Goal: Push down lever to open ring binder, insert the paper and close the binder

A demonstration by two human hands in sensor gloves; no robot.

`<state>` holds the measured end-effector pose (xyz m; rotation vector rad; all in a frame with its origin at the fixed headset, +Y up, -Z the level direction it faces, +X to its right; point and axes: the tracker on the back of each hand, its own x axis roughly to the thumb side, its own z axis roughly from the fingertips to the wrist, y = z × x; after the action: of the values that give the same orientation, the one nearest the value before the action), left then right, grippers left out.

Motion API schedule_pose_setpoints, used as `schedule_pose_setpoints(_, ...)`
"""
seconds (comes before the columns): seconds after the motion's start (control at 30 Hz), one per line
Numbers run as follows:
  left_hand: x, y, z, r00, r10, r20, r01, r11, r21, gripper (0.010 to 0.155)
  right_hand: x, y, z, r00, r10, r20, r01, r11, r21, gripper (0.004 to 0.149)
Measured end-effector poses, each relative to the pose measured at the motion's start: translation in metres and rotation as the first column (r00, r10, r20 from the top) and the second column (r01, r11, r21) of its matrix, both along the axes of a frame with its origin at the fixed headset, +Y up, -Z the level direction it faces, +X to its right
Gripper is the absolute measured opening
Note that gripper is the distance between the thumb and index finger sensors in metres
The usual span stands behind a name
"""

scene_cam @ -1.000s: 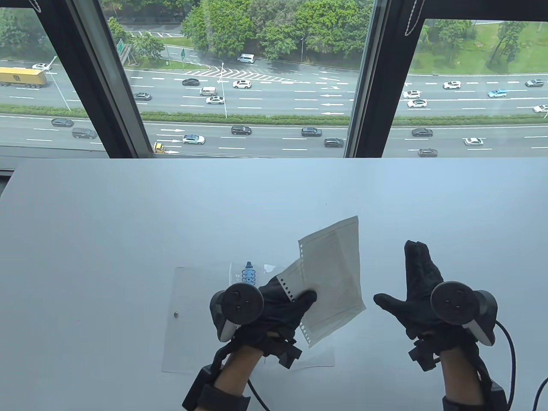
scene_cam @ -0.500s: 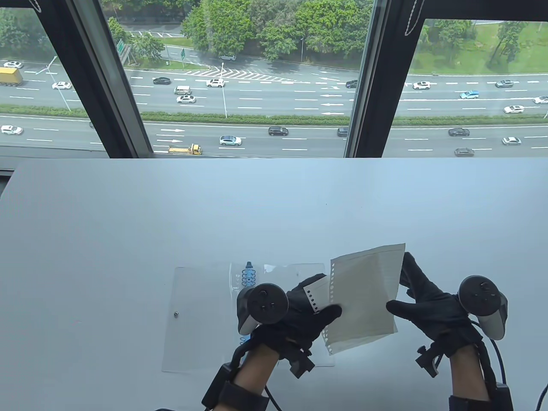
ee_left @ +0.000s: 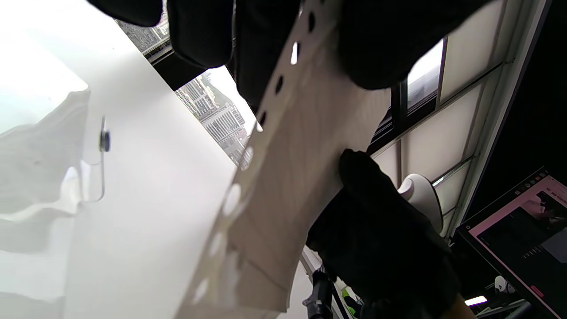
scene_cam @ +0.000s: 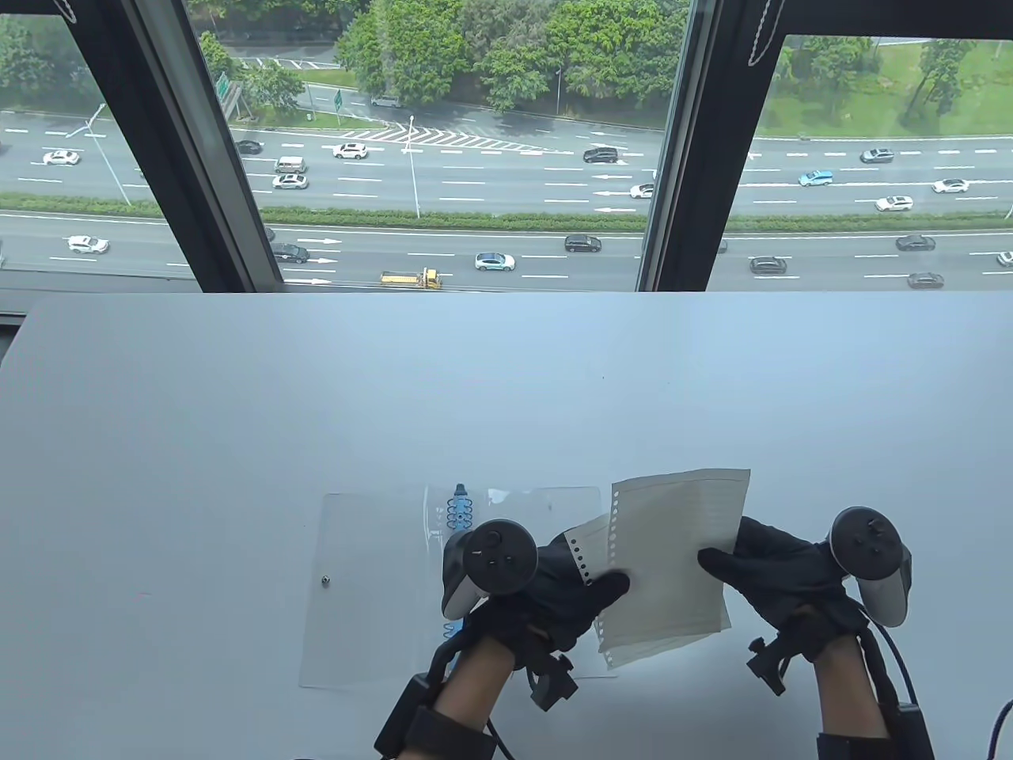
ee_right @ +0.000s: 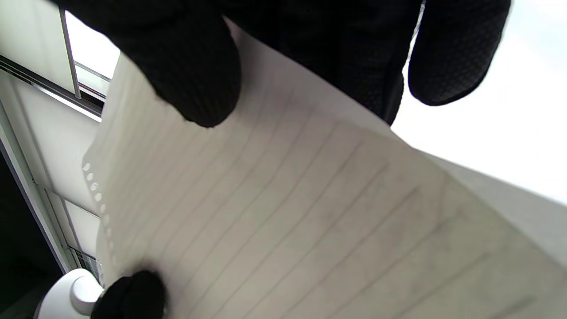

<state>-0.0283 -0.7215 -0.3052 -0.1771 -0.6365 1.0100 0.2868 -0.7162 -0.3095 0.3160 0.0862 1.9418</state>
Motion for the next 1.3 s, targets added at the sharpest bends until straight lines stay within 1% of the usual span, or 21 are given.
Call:
schedule_pose_setpoints(0.1, 0.003, -0.005, -0.001, 0.999, 0.011, 0.036, -0.008, 0.998, -0.068, 0.047, -0.002, 0.001, 0.001, 0.998, -0.054, -0.015, 0.054, 0.999, -0.005, 0.05)
schedule_pose_setpoints(0.13, 0.004, -0.006, -0.001, 0.999, 0.02, 0.045, -0.016, 0.996, -0.083, 0.047, -0.002, 0.0, 0.001, 0.998, -0.062, -0.02, 0.062, 0.998, -0.014, 0.054)
schedule_pose_setpoints(0.2, 0.005, -0.007, -0.001, 0.997, 0.04, 0.059, -0.033, 0.994, -0.104, 0.047, -0.003, -0.005, 0.0, 0.998, -0.065, -0.017, 0.064, 0.996, -0.062, 0.068)
schedule_pose_setpoints(0.27, 0.005, -0.007, -0.001, 0.996, 0.047, 0.071, -0.039, 0.993, -0.108, 0.047, -0.001, -0.012, -0.002, 0.999, -0.039, -0.022, 0.036, 0.988, -0.148, 0.085)
schedule_pose_setpoints(0.3, 0.005, -0.007, -0.001, 0.996, 0.049, 0.074, -0.041, 0.993, -0.109, 0.047, 0.0, -0.015, -0.003, 0.999, -0.033, -0.042, 0.026, 0.985, -0.168, 0.09)
schedule_pose_setpoints(0.37, 0.005, -0.008, -0.002, 0.995, 0.055, 0.077, -0.046, 0.992, -0.115, 0.046, 0.0, -0.018, -0.004, 0.996, -0.062, -0.058, 0.05, 0.983, -0.178, 0.088)
schedule_pose_setpoints(0.47, 0.006, -0.01, -0.001, 0.995, 0.042, 0.09, -0.028, 0.989, -0.144, 0.046, -0.006, -0.016, -0.003, 0.991, -0.092, -0.099, 0.072, 0.978, -0.195, 0.081)
schedule_pose_setpoints(0.57, 0.007, -0.013, -0.002, 0.993, 0.022, 0.114, -0.001, 0.984, -0.179, 0.047, -0.011, -0.013, -0.002, 0.988, -0.092, -0.124, 0.069, 0.982, -0.177, 0.076)
schedule_pose_setpoints(0.7, 0.008, -0.018, -0.003, 0.991, 0.011, 0.132, 0.02, 0.973, -0.23, 0.047, -0.011, -0.009, -0.002, 0.986, -0.103, -0.128, 0.082, 0.983, -0.162, 0.049)
schedule_pose_setpoints(0.77, 0.007, -0.019, -0.004, 0.994, 0.011, 0.106, 0.014, 0.972, -0.233, 0.047, -0.011, -0.007, -0.002, 0.987, -0.102, -0.128, 0.083, 0.986, -0.147, 0.042)
schedule_pose_setpoints(0.9, 0.0, -0.018, -0.006, 0.999, 0.021, -0.043, -0.029, 0.979, -0.201, 0.057, -0.009, -0.003, -0.001, 0.992, -0.095, -0.079, 0.088, 0.992, -0.085, 0.039)
schedule_pose_setpoints(0.93, -0.002, -0.017, -0.005, 0.996, 0.018, -0.091, -0.034, 0.984, -0.177, 0.057, -0.007, -0.002, -0.001, 0.992, -0.102, -0.068, 0.098, 0.993, -0.071, 0.039)
schedule_pose_setpoints(0.97, -0.002, -0.016, -0.005, 0.991, 0.006, -0.13, -0.025, 0.989, -0.144, 0.056, -0.006, 0.0, 0.0, 0.992, -0.107, -0.058, 0.104, 0.993, -0.058, 0.039)
schedule_pose_setpoints(1.03, -0.002, -0.013, -0.003, 0.981, -0.016, -0.191, -0.001, 0.996, -0.09, 0.048, -0.004, 0.003, 0.001, 0.994, -0.105, -0.042, 0.103, 0.994, -0.038, 0.038)
schedule_pose_setpoints(1.1, -0.001, -0.01, -0.002, 0.978, -0.01, -0.21, 0.0, 0.999, -0.049, 0.044, -0.003, 0.005, 0.002, 0.995, -0.095, -0.027, 0.095, 0.995, -0.018, 0.039)
schedule_pose_setpoints(1.17, 0.002, -0.009, -0.001, 0.98, -0.008, -0.2, 0.002, 0.999, -0.032, 0.043, -0.001, 0.006, 0.002, 0.994, -0.104, -0.02, 0.104, 0.995, -0.01, 0.04)
schedule_pose_setpoints(1.3, 0.005, -0.008, 0.001, 0.979, -0.074, -0.191, 0.077, 0.997, 0.012, 0.042, 0.0, 0.007, 0.003, 0.995, -0.094, -0.017, 0.094, 0.996, -0.002, 0.049)
